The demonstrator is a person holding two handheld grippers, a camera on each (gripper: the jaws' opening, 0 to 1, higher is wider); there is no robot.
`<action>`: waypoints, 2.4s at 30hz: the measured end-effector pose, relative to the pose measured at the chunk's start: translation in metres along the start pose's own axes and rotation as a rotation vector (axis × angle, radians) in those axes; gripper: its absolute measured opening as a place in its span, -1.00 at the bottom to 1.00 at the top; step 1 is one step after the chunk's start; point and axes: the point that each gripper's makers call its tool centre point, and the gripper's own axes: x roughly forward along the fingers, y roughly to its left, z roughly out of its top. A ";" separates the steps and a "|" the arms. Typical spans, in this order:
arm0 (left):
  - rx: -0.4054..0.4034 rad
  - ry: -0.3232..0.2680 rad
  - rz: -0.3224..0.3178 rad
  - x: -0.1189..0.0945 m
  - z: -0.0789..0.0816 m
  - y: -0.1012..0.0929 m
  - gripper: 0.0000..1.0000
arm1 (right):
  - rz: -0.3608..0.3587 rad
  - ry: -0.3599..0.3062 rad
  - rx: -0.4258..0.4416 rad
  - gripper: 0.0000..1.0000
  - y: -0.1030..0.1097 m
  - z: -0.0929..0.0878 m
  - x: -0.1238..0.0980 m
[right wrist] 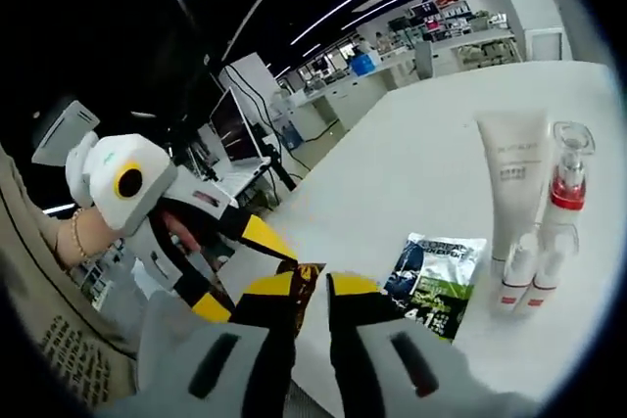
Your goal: Arrange the skincare products in the storage area until every visible bottle or jar stands upright without overlapping.
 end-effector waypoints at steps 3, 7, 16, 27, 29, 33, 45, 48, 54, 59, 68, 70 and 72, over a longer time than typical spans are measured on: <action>-0.007 -0.003 -0.006 0.000 0.000 -0.001 -0.26 | 0.009 -0.002 0.033 -0.94 0.000 -0.001 0.001; -0.022 -0.012 -0.015 0.002 -0.001 -0.003 -0.26 | 0.023 -0.018 0.074 -0.98 0.002 0.000 0.000; -0.276 -0.147 0.006 0.003 0.002 0.008 -0.06 | -0.002 -0.055 0.124 -0.98 -0.003 0.004 -0.003; -0.845 -0.444 -0.027 -0.001 -0.009 0.015 -0.22 | -0.036 -0.181 0.262 -0.98 -0.012 0.017 -0.002; -0.935 -0.472 -0.082 0.001 -0.010 0.008 -0.30 | -0.036 -0.209 0.296 -0.98 -0.013 0.019 0.001; -1.069 -0.548 -0.086 0.002 -0.014 0.011 -0.36 | -0.043 -0.244 0.350 -0.98 -0.016 0.022 0.008; -1.235 -0.610 -0.029 0.004 -0.033 0.032 -0.99 | -0.088 -0.229 0.321 -0.98 -0.024 0.017 0.030; -1.256 -0.576 -0.016 0.008 -0.040 0.032 -1.00 | -0.122 -0.186 0.245 -0.98 -0.029 0.011 0.038; -1.287 -0.523 0.023 0.016 -0.054 0.036 -1.00 | -0.166 -0.120 0.149 -0.97 -0.041 0.000 0.057; -1.324 -0.484 0.071 0.024 -0.071 0.047 -1.00 | -0.205 -0.031 0.051 -0.96 -0.055 -0.009 0.075; -1.366 -0.442 0.127 0.038 -0.092 0.071 -1.00 | -0.270 0.050 -0.098 -0.94 -0.077 -0.012 0.108; -1.363 -0.429 0.135 0.040 -0.097 0.076 -1.00 | -0.287 0.080 -0.146 -0.93 -0.083 -0.015 0.115; -1.364 -0.414 0.149 0.043 -0.103 0.081 -1.00 | -0.294 0.100 -0.169 -0.92 -0.087 -0.017 0.122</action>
